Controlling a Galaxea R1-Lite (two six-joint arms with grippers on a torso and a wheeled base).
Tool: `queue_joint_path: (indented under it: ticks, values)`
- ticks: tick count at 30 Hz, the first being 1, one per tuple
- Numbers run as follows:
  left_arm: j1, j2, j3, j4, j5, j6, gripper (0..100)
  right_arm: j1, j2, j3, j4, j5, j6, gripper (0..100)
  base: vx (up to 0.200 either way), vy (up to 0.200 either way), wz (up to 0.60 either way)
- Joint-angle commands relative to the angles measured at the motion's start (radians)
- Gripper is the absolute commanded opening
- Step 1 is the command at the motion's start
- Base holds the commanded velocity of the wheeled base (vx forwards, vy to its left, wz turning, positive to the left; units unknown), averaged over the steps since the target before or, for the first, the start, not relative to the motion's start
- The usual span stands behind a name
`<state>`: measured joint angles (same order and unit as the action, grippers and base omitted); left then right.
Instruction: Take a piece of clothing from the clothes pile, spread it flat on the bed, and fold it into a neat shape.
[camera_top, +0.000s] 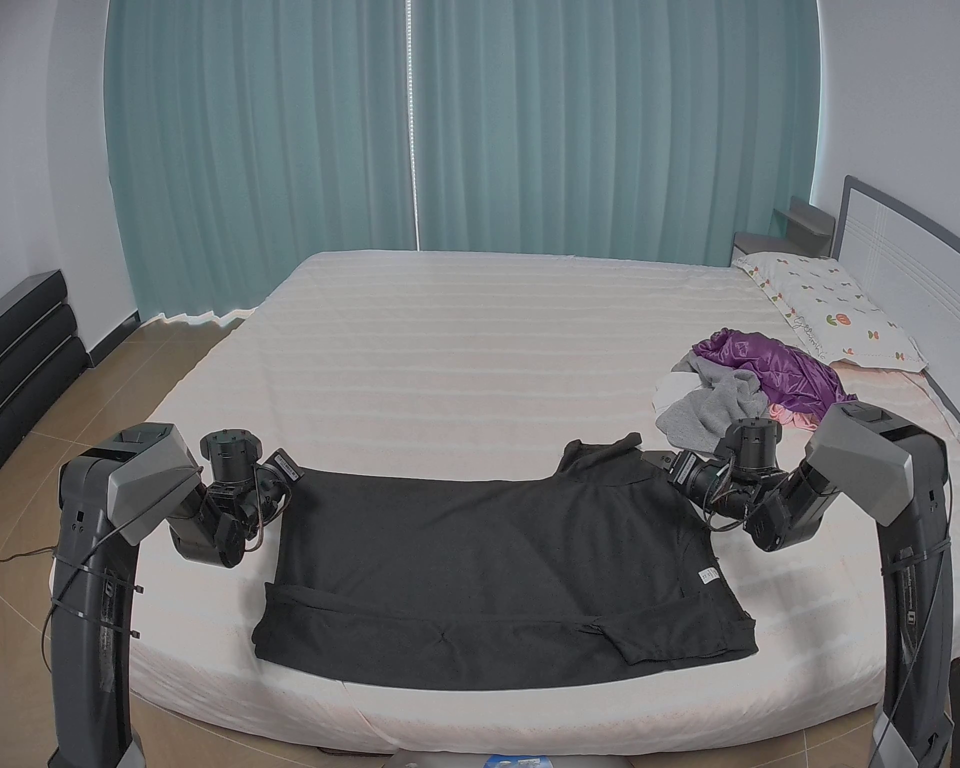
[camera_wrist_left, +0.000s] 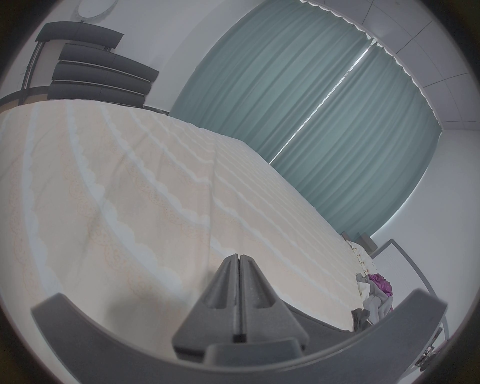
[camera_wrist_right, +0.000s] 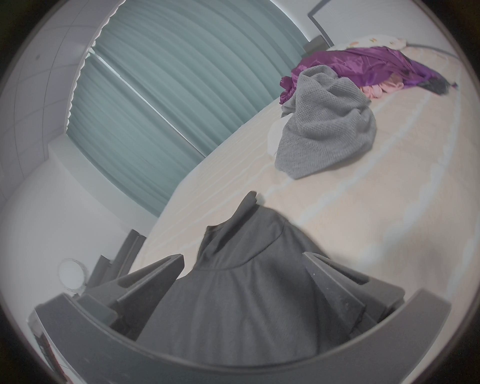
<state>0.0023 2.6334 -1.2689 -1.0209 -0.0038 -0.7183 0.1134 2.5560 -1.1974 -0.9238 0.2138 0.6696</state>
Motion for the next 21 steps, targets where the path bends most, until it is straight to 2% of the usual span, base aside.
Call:
queue_joint_path:
  ticks: [1, 8, 16, 20, 21]
  values:
    - [0.001, 0.002, 0.003, -0.001, -0.001, -0.003, 0, -0.017, 0.147, -0.226, 0.14, -0.062, -0.093, 100, 0.0, 0.0, 0.0]
    - [0.001, 0.002, 0.005, -0.001, -0.001, -0.003, 0, -0.014, 0.224, -0.43, 0.261, -0.074, -0.097, 100, 0.0, 0.0, 0.0]
    - [0.001, 0.004, 0.006, -0.001, 0.001, -0.003, 0, -0.012, 0.282, -0.574, 0.335, -0.074, -0.097, 100, 0.0, 0.0, 0.0]
    - [0.001, 0.004, 0.006, -0.001, -0.001, -0.003, 0, -0.011, 0.297, -0.59, 0.349, -0.073, -0.097, 100, 0.0, 0.0, 0.0]
    - [0.001, 0.004, 0.006, -0.001, -0.001, -0.003, 0, -0.011, 0.297, -0.59, 0.347, -0.074, -0.096, 0, 0.0, 0.0, 0.0]
